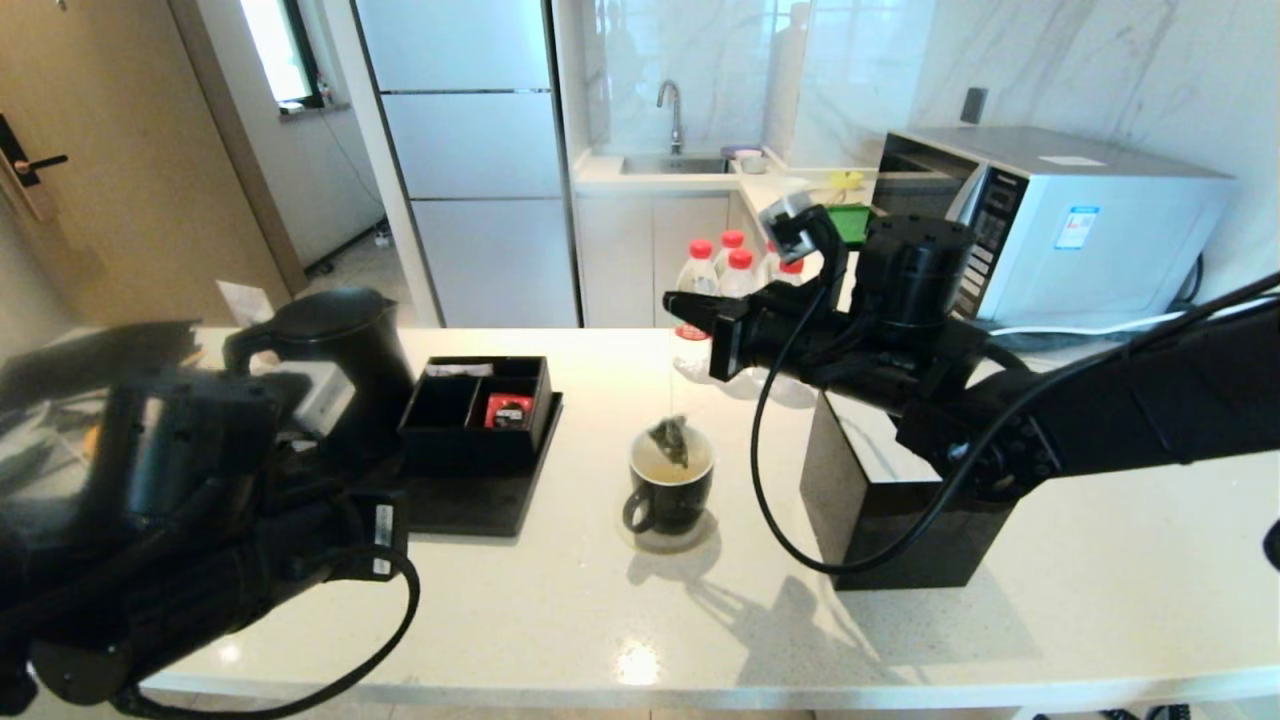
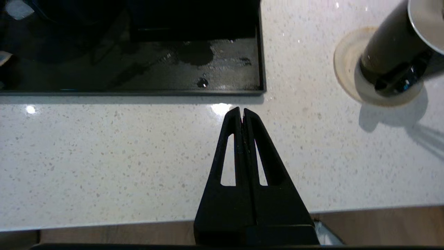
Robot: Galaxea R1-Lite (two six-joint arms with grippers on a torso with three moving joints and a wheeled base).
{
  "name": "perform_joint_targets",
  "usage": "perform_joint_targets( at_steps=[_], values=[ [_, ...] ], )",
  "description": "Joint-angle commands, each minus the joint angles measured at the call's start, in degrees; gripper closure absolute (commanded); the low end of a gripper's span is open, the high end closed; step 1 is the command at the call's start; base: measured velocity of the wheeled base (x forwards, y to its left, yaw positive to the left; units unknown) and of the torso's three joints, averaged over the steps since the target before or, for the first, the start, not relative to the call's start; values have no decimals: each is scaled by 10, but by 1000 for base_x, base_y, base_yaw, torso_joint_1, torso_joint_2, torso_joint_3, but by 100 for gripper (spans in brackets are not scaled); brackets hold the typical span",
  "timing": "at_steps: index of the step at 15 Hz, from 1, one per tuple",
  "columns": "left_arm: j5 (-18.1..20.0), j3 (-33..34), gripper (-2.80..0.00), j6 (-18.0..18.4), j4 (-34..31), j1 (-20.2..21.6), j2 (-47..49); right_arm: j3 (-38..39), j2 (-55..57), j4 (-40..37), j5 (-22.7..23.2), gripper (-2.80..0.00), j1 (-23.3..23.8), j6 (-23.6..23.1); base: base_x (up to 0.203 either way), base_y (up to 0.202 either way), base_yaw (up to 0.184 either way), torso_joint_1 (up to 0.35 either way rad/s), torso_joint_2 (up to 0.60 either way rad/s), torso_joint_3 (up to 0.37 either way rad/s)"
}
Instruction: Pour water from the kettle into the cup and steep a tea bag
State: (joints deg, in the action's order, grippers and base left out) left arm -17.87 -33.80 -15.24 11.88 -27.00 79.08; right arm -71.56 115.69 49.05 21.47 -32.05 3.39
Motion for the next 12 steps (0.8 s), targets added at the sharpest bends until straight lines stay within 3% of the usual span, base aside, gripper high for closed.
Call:
perform_joint_targets(
  at_steps=[1,6,12],
  values=[
    [-12,45,0,2,63,3,0,1,-1,2,2,0,0,0,0,0,0,0,0,0],
    [-66,183,0,12,237,9,-2,5,-2,3,2,0,-4,-1,0,0,0,0,0,0],
    [-80,277,0,16,264,137,-76,6,-2,5,2,0,-5,-22,0,0,0,0,0,0]
  ],
)
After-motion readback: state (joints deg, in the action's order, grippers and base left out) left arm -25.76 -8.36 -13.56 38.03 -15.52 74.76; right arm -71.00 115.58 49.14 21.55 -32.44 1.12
